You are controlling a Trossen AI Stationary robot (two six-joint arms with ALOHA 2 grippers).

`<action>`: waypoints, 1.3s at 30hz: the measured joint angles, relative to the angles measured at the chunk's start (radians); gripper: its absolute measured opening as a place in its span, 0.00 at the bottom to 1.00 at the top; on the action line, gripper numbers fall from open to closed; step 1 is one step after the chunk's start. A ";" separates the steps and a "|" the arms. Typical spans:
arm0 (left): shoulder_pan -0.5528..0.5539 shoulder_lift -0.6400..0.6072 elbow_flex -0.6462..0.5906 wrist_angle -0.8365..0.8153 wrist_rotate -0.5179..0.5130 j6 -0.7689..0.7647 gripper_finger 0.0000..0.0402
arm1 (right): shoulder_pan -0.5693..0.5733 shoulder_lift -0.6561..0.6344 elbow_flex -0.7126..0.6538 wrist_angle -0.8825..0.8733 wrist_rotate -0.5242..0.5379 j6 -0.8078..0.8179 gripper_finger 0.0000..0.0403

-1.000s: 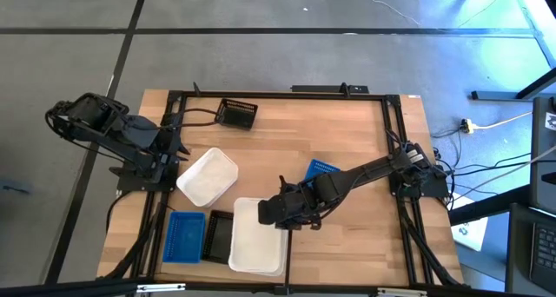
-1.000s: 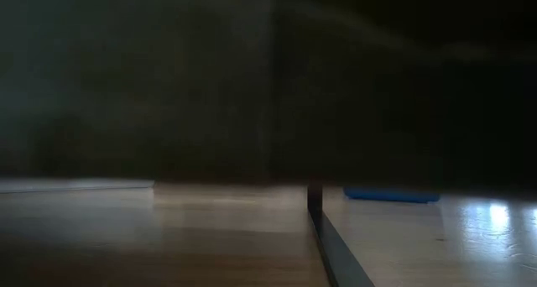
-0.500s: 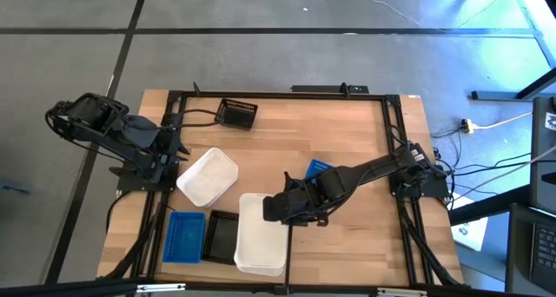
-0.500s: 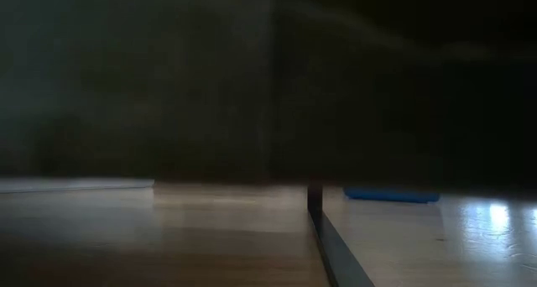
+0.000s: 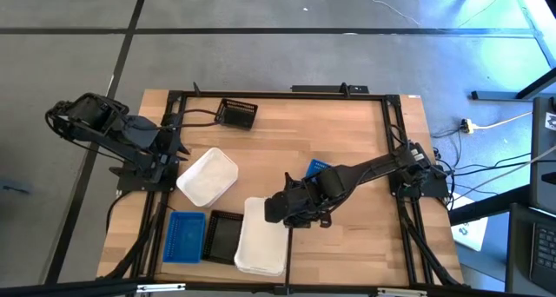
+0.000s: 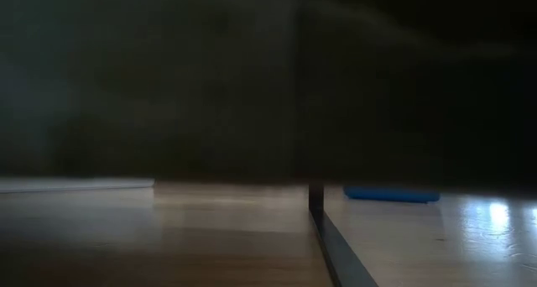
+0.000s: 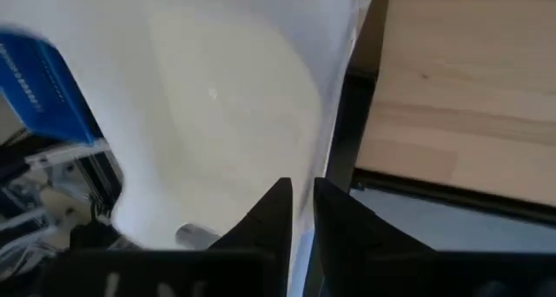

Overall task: Stack baskets on shelf by color
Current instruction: Stack the bottom white bin on top of the white bin on the shelf

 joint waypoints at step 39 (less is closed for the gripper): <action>0.000 0.000 0.000 0.007 -0.009 -0.219 0.16 | -0.093 0.081 0.197 -0.017 0.130 -0.486 0.12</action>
